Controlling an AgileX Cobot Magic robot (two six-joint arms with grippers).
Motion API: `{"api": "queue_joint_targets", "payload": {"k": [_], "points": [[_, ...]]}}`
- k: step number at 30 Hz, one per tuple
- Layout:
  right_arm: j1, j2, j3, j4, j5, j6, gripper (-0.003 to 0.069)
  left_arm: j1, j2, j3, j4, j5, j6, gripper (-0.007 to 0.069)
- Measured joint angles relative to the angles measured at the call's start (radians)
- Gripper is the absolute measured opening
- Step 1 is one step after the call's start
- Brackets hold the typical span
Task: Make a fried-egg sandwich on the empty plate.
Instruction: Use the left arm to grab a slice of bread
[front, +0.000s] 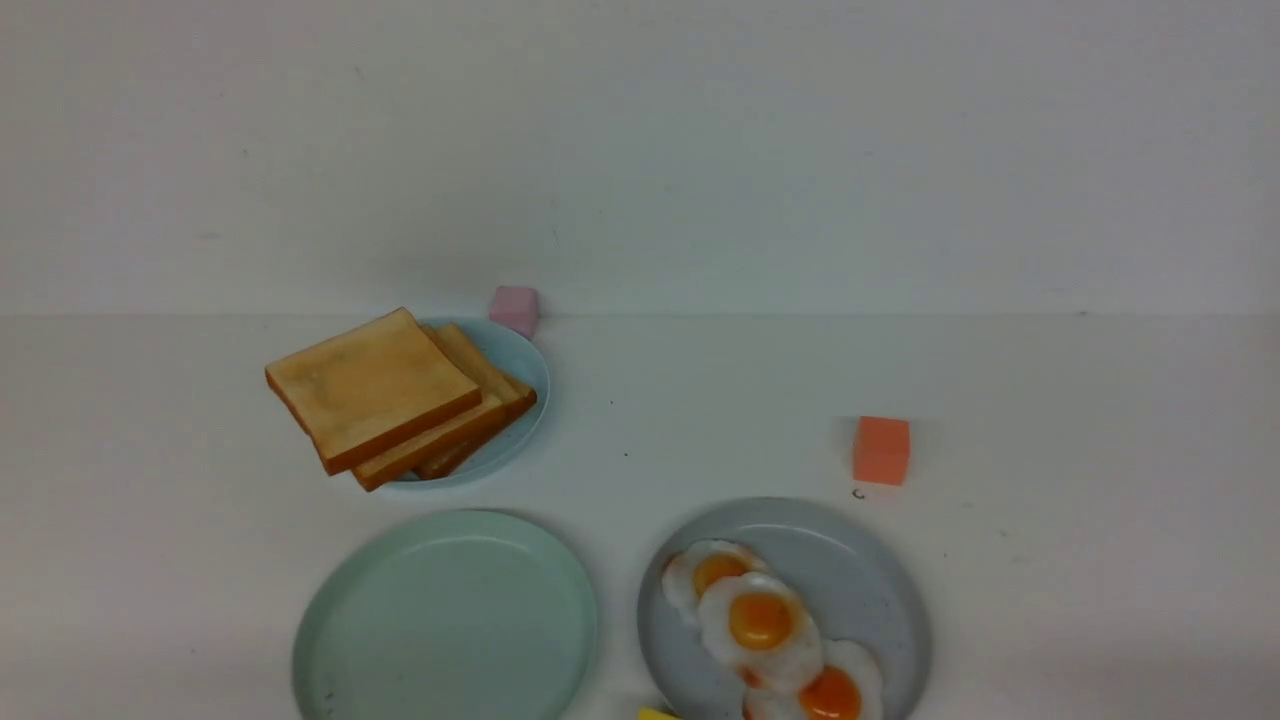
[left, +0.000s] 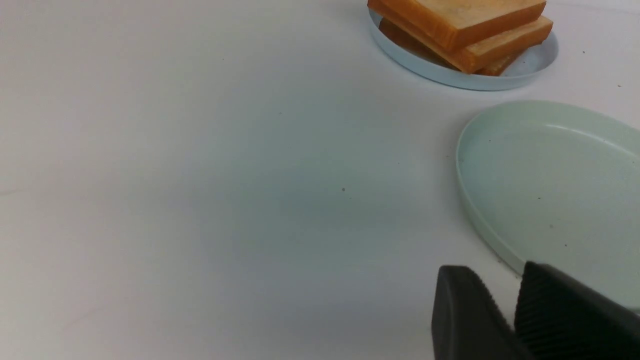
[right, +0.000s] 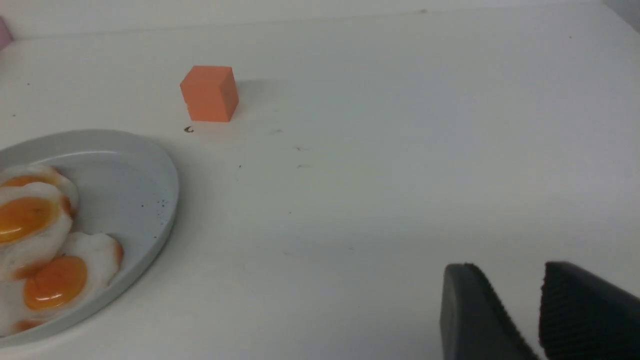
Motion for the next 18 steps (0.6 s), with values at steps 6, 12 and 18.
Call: {"api": "queue_joint_targets", "payload": {"k": [6,12,18], "points": [[0.000,0.000,0.000,0.000,0.000,0.000,0.0237,0.000,0.000,0.000,-0.003,-0.010,0.000,0.0186],[0.000,0.000,0.000,-0.016,-0.005,0.000,0.0237,0.000,0.000,0.001,-0.038,-0.201,0.000,0.0191],[0.000,0.000,0.011,-0.026,-0.112,0.000,0.0237,0.000,0.000,0.001,-0.045,-0.402,0.000,0.0196]]}}
